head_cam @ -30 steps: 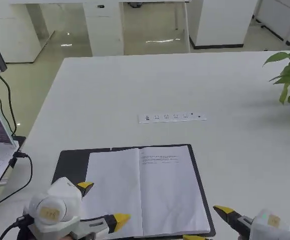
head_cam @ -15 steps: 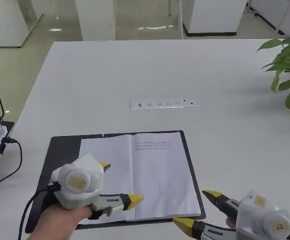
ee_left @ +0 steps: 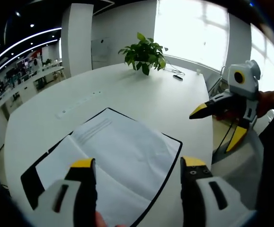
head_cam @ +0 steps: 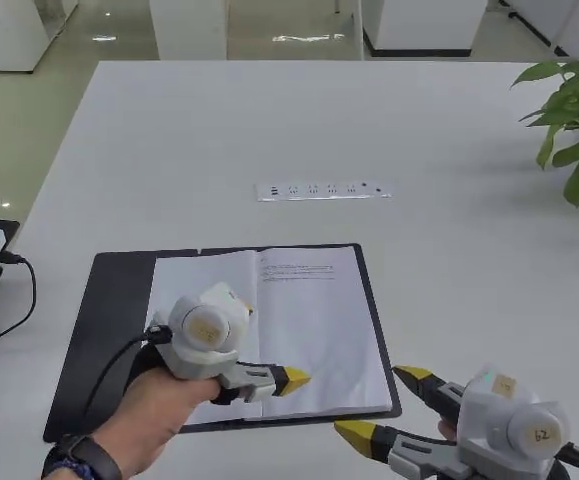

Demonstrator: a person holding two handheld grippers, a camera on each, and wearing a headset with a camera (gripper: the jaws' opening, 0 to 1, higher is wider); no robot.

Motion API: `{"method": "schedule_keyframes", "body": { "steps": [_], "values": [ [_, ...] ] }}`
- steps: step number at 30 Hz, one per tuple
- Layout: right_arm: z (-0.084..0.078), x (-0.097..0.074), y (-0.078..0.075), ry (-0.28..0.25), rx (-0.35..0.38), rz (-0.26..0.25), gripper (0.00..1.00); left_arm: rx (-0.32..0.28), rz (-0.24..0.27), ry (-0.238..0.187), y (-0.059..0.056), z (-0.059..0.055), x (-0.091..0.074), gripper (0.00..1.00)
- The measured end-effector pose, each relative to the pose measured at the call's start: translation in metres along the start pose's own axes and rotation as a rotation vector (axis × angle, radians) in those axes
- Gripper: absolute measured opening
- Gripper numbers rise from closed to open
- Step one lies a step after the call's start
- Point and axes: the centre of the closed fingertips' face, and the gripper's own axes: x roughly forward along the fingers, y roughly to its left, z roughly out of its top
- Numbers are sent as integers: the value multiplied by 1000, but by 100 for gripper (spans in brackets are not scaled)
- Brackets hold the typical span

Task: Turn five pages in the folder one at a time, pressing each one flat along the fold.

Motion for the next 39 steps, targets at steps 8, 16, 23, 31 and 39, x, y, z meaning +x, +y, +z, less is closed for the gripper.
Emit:
{"method": "schedule_keyframes", "body": {
  "steps": [8, 16, 23, 31, 39],
  "values": [
    [-6, -10, -6, 3, 15, -18, 69, -37, -20, 10, -10, -5, 22, 71],
    [-10, -15, -10, 9, 24, -29, 69, -1, -42, 52, -25, -10, 54, 70],
    [-16, -17, -15, 11, 49, -39, 68, 27, -100, 96, -44, -12, 84, 69],
    [-22, -22, -18, 25, 54, -37, 68, 47, -93, 125, -54, -13, 117, 70],
    [-28, -25, -21, 38, 70, -40, 67, 85, -58, 167, -63, -24, 142, 75]
  ]
}}
